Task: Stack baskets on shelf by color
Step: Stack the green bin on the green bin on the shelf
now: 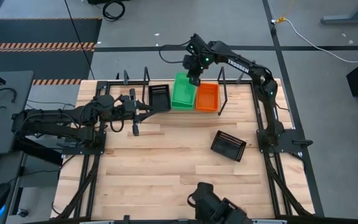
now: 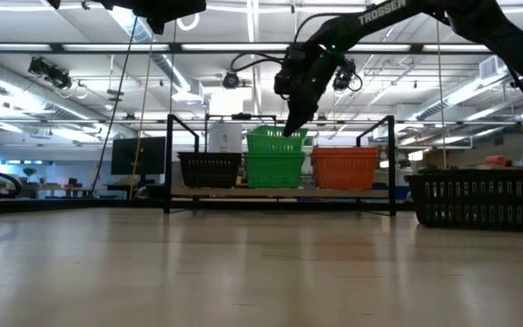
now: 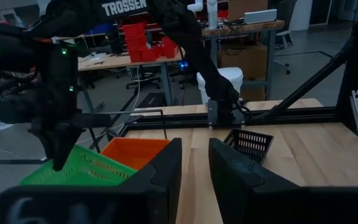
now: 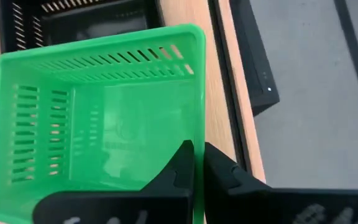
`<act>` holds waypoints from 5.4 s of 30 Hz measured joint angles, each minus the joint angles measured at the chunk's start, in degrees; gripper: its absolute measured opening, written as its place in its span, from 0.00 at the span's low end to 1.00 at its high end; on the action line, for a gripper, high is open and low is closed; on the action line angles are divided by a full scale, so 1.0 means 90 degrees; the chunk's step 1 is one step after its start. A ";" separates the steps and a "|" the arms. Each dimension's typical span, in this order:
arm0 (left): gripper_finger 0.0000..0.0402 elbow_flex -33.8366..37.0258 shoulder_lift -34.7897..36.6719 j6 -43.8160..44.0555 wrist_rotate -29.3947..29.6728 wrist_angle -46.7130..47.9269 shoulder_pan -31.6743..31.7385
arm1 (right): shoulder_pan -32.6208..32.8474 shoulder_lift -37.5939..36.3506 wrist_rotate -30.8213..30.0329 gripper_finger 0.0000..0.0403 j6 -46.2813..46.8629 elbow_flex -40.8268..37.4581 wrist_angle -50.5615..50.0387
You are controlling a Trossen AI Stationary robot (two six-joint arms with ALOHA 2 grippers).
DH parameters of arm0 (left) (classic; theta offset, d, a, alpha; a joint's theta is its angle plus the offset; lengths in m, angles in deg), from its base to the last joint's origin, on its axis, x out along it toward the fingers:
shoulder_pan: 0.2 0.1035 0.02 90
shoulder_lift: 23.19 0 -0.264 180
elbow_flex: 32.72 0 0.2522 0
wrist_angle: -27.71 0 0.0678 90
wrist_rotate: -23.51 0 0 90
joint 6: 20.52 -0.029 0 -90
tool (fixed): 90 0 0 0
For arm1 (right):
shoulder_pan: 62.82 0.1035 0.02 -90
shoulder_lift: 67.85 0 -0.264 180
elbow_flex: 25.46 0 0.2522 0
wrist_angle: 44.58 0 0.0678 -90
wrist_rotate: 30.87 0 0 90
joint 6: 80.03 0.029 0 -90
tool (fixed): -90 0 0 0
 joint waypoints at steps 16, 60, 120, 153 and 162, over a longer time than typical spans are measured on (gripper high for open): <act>0.22 0.0000 0.0000 -0.0083 0.0000 -0.0048 0.0000 | -0.0008 0.0000 0.0761 0.02 -0.0354 0.0000 -0.0299; 0.22 0.0000 0.0000 -0.0090 0.0000 -0.0046 0.0000 | -0.0055 0.0000 0.0315 0.03 -0.0134 -0.0401 0.0520; 0.21 0.0001 0.0000 -0.0102 0.0000 -0.0046 -0.0002 | 0.0106 -0.0002 0.0022 0.30 0.0314 -0.1040 0.1443; 0.21 0.0000 0.0000 -0.0100 0.0000 -0.0046 -0.0002 | 0.1185 -0.0224 -0.0470 0.30 0.0050 -0.0770 0.0286; 0.21 0.0002 0.0000 -0.0102 -0.0001 -0.0047 -0.0002 | 0.1223 -0.0437 -0.0763 0.30 0.0397 -0.0777 -0.0243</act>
